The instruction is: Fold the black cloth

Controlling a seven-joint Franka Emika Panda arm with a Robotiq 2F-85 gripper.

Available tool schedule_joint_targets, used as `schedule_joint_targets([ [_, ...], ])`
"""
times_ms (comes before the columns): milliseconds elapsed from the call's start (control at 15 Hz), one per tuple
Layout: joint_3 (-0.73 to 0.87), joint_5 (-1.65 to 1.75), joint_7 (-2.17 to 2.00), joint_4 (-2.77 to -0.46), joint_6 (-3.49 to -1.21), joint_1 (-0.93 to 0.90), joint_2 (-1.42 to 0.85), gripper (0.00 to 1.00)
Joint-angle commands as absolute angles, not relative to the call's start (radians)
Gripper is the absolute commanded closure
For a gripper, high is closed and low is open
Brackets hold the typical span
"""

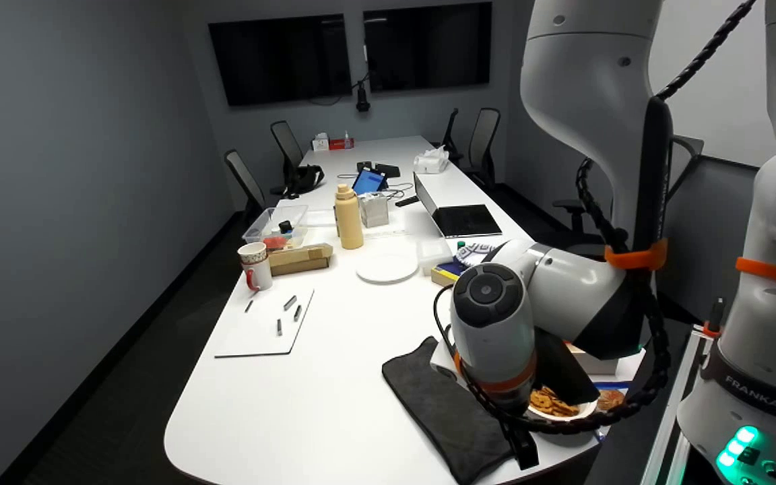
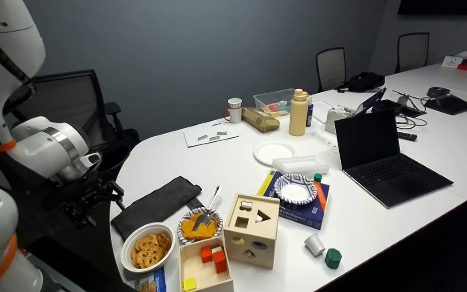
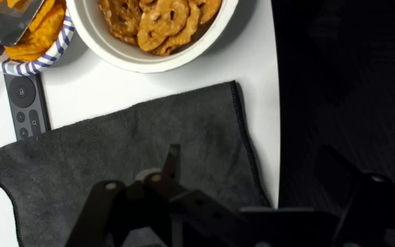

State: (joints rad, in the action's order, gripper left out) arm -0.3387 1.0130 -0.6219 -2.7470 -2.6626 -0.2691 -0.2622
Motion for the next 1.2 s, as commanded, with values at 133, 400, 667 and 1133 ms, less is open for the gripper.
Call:
schedule_joint_targets([
  [133,-0.251,1.23,-0.73,-2.653,-2.68,-0.294,-0.438,0.0],
  [400,-0.228,1.303,-0.764,-2.581,-2.694,-0.302,-0.543,0.0],
  [667,-0.219,1.336,-0.789,-2.527,-2.697,-0.309,-0.619,0.0],
  [1133,-0.218,1.339,-0.824,-2.507,-2.694,-0.332,-0.655,0.65],
])
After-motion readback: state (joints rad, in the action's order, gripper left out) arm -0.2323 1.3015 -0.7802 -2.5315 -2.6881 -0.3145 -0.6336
